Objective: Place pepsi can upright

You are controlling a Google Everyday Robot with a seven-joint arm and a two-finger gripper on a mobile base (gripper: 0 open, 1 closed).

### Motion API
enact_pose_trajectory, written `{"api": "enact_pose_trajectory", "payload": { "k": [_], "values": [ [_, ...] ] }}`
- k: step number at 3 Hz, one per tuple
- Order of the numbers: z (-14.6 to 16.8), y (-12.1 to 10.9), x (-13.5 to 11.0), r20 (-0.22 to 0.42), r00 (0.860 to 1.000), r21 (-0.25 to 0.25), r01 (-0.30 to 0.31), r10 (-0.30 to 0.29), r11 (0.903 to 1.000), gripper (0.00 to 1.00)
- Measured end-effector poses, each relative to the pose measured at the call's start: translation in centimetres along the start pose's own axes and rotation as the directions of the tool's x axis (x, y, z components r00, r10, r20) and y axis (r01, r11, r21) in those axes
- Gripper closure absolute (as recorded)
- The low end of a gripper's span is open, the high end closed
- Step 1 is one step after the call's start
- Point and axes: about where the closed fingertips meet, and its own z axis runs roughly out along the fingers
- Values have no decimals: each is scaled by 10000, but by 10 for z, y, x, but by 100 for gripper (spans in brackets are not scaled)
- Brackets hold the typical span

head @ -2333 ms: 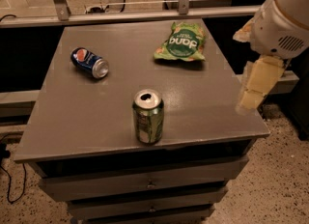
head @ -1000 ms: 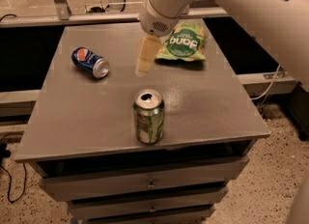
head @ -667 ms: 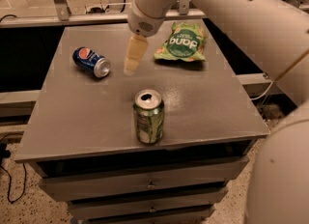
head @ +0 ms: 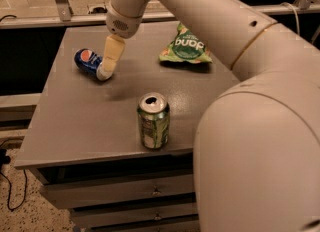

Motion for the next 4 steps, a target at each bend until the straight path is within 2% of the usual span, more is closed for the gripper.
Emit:
{"api": "enact_pose_trajectory", "payload": {
  "k": [1,2,3,4],
  "values": [
    [11,4,-28,72,9988,-384,-488,491,9981,0],
    [23,11,-52,73,9960,-558,-885,891,9945,0],
    [40,18,-69,-182,9908,-286,-1346,1341,9905,0],
    [63,20,-71,-656,9810,159,-1818,1825,9832,0]
  ]
}}
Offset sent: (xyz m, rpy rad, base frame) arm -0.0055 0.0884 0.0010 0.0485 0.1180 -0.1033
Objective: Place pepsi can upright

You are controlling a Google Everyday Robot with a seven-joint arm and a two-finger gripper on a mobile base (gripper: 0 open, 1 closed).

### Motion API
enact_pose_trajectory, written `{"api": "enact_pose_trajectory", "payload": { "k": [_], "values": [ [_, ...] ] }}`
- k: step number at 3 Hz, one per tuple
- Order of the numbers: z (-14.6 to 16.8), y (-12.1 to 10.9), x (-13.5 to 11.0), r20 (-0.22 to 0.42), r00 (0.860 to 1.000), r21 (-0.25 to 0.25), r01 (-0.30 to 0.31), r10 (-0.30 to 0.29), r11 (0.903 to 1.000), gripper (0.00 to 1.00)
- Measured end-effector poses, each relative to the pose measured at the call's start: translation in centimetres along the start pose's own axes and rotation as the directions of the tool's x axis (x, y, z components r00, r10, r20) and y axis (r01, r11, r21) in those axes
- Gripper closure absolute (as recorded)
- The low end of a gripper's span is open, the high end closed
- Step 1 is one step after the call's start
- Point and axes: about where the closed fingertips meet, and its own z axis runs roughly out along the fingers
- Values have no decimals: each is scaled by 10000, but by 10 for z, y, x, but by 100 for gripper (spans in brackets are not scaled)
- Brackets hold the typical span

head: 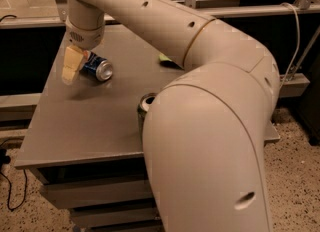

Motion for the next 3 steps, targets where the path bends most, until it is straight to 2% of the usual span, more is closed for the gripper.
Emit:
{"api": "enact_pose_trajectory", "payload": {
  "k": [1,2,3],
  "values": [
    [17,0,-4,-353,9988,299,-317,327,9990,0],
    [31,-1,-10,-625,9968,526,-473,506,9975,18],
    [41,-3,-16,-843,9951,692,-464,522,9965,40]
  ]
}}
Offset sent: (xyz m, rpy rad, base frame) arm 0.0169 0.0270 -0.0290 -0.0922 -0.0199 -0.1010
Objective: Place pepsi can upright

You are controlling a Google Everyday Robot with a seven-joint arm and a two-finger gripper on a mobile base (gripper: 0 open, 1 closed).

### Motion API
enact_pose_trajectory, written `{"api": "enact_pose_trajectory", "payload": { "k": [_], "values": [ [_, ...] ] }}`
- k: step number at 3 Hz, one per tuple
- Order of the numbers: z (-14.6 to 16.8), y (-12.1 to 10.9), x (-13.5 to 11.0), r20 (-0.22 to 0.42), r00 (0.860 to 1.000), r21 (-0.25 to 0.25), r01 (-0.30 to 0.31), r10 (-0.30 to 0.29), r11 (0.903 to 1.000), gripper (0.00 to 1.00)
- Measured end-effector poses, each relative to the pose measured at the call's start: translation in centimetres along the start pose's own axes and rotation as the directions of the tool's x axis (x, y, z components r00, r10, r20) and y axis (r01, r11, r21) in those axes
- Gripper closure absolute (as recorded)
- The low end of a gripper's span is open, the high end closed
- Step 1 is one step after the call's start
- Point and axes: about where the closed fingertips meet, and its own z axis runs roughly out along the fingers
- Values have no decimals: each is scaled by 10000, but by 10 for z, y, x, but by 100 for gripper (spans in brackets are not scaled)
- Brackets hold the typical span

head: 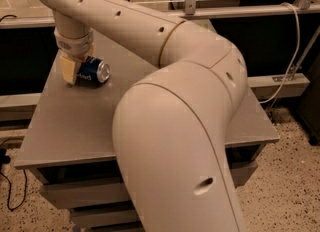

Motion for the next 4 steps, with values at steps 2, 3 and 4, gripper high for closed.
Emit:
{"api": "enact_pose_trajectory", "payload": {
  "k": [2,3,4],
  "values": [
    [-14,-9,2,541,9985,-77,8,-4,10000,86],
    [-44,-16,12,1669,9857,-416,304,-231,9987,100],
    [-87,-24,31,3133,9467,-618,990,-749,9932,100]
  ]
}}
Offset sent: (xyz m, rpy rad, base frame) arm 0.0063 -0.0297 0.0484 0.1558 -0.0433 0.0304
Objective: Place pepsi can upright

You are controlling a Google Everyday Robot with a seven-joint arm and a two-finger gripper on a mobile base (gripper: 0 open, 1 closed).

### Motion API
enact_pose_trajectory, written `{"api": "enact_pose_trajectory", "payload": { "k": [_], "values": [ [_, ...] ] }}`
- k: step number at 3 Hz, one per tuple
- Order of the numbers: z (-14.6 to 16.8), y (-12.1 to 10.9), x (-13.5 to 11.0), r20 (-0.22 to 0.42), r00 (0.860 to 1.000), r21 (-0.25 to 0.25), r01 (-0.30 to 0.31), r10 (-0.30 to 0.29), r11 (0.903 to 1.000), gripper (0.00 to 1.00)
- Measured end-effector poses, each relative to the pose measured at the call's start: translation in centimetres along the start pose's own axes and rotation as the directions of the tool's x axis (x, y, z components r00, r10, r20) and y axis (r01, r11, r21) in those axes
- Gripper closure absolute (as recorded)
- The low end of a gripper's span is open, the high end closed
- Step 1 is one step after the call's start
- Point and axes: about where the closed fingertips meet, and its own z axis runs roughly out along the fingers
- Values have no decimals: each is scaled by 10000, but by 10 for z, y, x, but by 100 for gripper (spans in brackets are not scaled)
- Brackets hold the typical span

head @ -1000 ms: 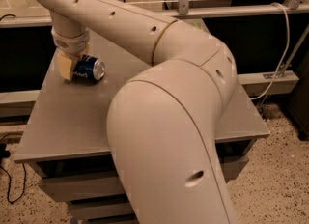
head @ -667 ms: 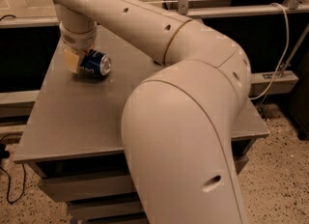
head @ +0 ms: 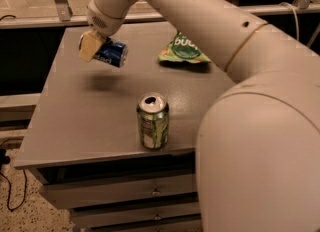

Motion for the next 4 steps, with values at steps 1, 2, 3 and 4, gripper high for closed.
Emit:
{"api": "enact_pose_trajectory", "payload": {
  "k": [1,2,3,4],
  "values": [
    [-43,4,14,1457,9876,-379,648,-586,9972,100],
    [-80,1,45,2728,9586,-734,1050,-813,9918,100],
    [-105,-7,82,4078,9103,-1150,1277,-704,9851,100],
    [-119,-13,113,5317,8455,-1493,1509,-493,9772,100]
  ]
}}
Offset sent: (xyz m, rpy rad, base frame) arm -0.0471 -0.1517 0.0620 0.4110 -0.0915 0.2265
